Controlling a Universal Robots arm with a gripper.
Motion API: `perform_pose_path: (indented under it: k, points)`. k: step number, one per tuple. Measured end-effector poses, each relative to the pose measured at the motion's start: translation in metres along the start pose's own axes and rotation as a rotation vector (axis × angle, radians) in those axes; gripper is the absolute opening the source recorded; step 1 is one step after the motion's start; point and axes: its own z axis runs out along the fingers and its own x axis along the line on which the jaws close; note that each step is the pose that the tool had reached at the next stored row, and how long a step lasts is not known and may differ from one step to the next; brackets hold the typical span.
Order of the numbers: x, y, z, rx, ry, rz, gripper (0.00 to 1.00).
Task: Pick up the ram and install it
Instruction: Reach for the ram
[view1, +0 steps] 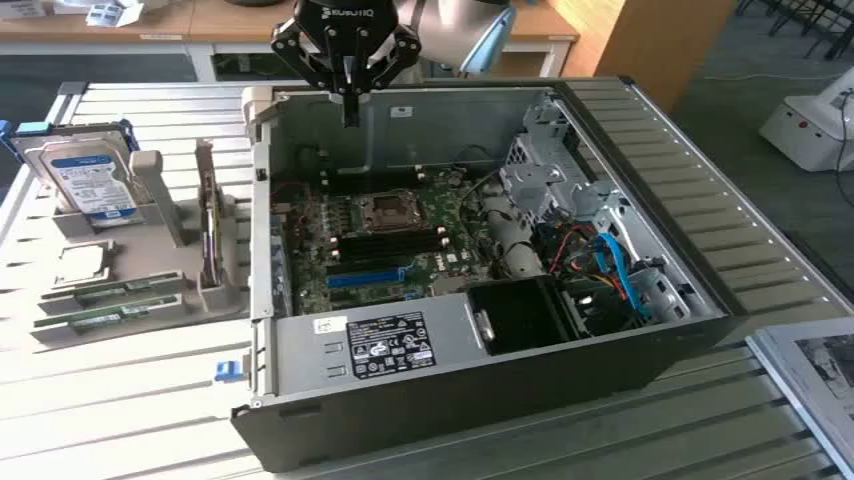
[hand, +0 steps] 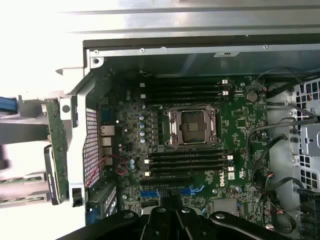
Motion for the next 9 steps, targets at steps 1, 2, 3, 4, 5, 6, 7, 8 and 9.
perform_pose_path:
  k: [1, 2, 3, 4, 5, 6, 7, 8, 9]
  points:
    - [0.0000, 0.0000, 0.0000, 0.0000, 0.0000, 0.000, 0.10]
    - [0.0000, 0.0000, 0.0000, 0.0000, 0.0000, 0.000, 0.10]
    - [0.0000, 0.0000, 0.0000, 0.0000, 0.0000, 0.000, 0.10]
    - [0.0000, 0.0000, 0.0000, 0.0000, 0.0000, 0.000, 0.10]
    - [0.0000, 0.0000, 0.0000, 0.0000, 0.0000, 0.000, 0.10]
    - [0.0000, 0.0000, 0.0000, 0.0000, 0.0000, 0.000, 0.10]
    - [0.0000, 0.0000, 0.0000, 0.0000, 0.0000, 0.000, 0.10]
    - [0.0000, 0.0000, 0.0000, 0.0000, 0.0001, 0.000, 0.10]
    - [0.0000, 0.0000, 0.0000, 0.0000, 0.0000, 0.000, 0.10]
